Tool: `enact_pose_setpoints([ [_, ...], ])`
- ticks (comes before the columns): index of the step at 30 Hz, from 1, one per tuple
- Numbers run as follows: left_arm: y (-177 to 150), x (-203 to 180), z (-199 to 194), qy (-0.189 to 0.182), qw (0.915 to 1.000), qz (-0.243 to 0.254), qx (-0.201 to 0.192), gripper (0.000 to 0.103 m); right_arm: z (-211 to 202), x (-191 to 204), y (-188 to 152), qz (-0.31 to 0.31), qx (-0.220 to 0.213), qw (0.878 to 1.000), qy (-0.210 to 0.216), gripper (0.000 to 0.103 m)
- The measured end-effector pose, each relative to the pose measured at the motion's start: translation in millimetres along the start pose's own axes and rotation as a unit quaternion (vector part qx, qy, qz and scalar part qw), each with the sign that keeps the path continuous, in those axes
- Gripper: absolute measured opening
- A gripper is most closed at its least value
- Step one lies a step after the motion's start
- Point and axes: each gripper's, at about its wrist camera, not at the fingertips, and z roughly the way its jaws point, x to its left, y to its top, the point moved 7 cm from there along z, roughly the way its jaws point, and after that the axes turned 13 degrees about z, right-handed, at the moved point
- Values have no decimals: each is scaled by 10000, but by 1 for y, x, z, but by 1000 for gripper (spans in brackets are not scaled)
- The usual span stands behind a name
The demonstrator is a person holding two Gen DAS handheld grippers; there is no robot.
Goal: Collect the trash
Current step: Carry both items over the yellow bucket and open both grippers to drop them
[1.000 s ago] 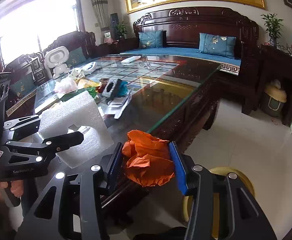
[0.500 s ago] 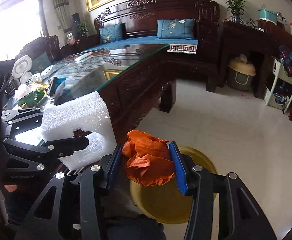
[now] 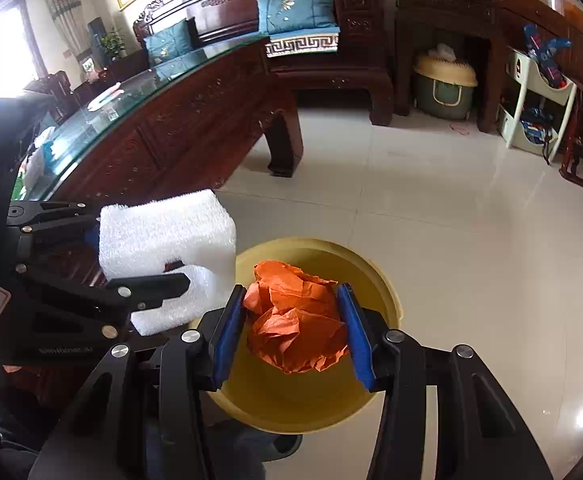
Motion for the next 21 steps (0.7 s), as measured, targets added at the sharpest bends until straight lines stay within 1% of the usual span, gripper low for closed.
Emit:
enact_pose_setpoints([
  [6,2,-3,29,-99,9994,96,325,55,19,-20,-12,125,237,9996,-101,46],
  [7,1,-1,31,-98,9993,57,365,60,22,-21,-13,140,263,9995,-104,46],
  [8,0,-1,33,-80,9992,30,398,68,25,-23,-13,154,292,9994,-104,46],
  [10,0,1,33,-30,9993,8,382,73,29,-25,-14,176,329,9993,-93,46],
  [16,-1,8,25,98,9996,44,252,74,37,-21,-15,117,399,9991,-79,46],
  [21,0,15,20,113,9998,-13,181,74,39,-15,-16,-3,485,9988,-112,46],
])
